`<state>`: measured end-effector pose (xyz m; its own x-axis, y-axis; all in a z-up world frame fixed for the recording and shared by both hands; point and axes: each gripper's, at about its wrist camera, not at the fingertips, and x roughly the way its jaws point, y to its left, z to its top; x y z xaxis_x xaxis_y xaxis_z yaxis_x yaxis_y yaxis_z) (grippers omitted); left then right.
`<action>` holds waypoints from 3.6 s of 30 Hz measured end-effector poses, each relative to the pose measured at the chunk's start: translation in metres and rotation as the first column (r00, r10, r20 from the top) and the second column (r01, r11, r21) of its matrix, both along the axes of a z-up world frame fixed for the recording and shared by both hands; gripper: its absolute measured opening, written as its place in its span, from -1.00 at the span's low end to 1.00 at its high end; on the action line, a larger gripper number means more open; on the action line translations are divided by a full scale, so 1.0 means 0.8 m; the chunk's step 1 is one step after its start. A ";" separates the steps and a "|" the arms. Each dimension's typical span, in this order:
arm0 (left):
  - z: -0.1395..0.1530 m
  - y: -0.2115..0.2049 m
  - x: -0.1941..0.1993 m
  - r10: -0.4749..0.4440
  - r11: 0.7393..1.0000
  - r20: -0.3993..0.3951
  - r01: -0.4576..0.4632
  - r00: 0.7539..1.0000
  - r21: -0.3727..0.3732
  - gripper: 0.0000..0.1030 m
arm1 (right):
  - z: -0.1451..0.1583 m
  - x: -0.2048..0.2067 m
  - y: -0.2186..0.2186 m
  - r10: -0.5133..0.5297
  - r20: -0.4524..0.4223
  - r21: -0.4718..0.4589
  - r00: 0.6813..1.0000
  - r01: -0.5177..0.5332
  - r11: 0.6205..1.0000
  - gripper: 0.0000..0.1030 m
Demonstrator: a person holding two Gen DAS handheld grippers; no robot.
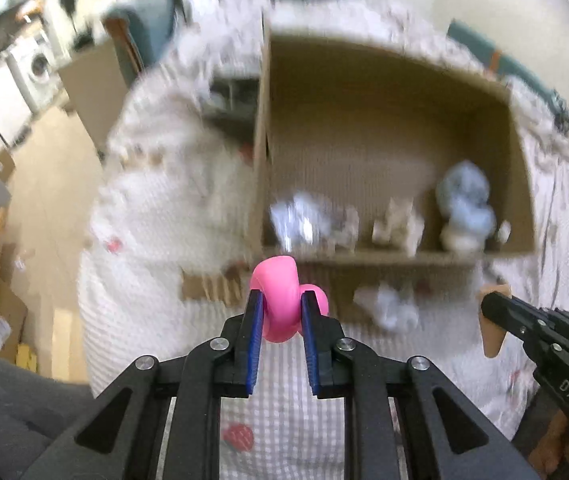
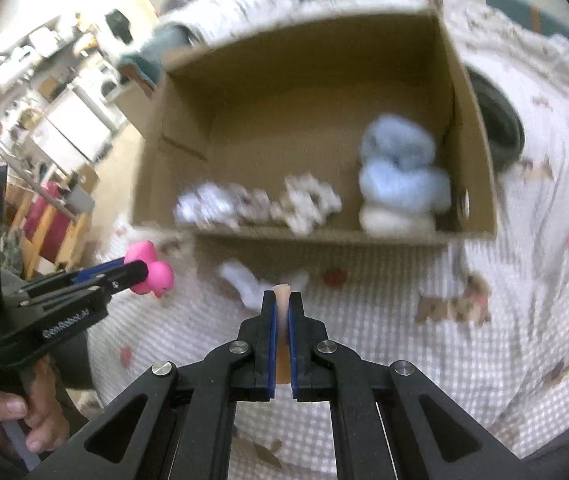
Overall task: Organize soft objects
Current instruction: 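Carry the pink toy and tan cylinder up over the open box, then lower both items into the box and open both tools to release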
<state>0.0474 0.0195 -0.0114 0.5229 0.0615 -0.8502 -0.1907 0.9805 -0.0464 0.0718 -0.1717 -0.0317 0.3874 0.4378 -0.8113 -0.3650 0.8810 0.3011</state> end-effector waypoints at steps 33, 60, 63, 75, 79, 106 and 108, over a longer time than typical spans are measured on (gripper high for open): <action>0.074 -0.019 0.120 -0.089 0.994 0.175 0.076 0.980 0.080 -0.67 | 0.083 0.092 -0.029 -0.079 0.219 0.132 0.973 0.050 0.990 -0.88; -0.003 -0.027 0.131 -0.124 0.991 0.058 0.121 0.991 0.057 -0.67 | 0.035 0.102 -0.019 -0.078 0.137 0.075 0.988 0.068 0.995 -0.87; -0.004 -0.026 0.131 -0.117 0.991 0.056 0.114 0.992 0.064 -0.67 | 0.034 0.102 -0.018 -0.073 0.137 0.072 0.988 0.063 0.995 -0.87; -0.007 -0.023 0.131 -0.094 0.994 0.047 0.091 0.994 0.069 -0.67 | 0.030 0.104 -0.014 -0.079 0.133 0.039 0.988 0.075 0.996 -0.87; -0.009 -0.028 0.130 -0.109 0.992 0.038 0.106 0.993 0.075 -0.64 | 0.029 0.105 -0.015 -0.083 0.132 0.041 0.988 0.078 0.996 -0.87; -0.006 -0.030 0.126 -0.097 0.991 0.047 0.093 0.994 0.096 0.24 | 0.036 0.104 -0.015 -0.097 0.141 0.096 0.985 0.084 0.992 0.55; -0.006 -0.030 0.126 -0.099 0.991 0.048 0.094 0.994 0.097 0.24 | 0.036 0.104 -0.016 -0.098 0.138 0.093 0.986 0.086 0.992 0.55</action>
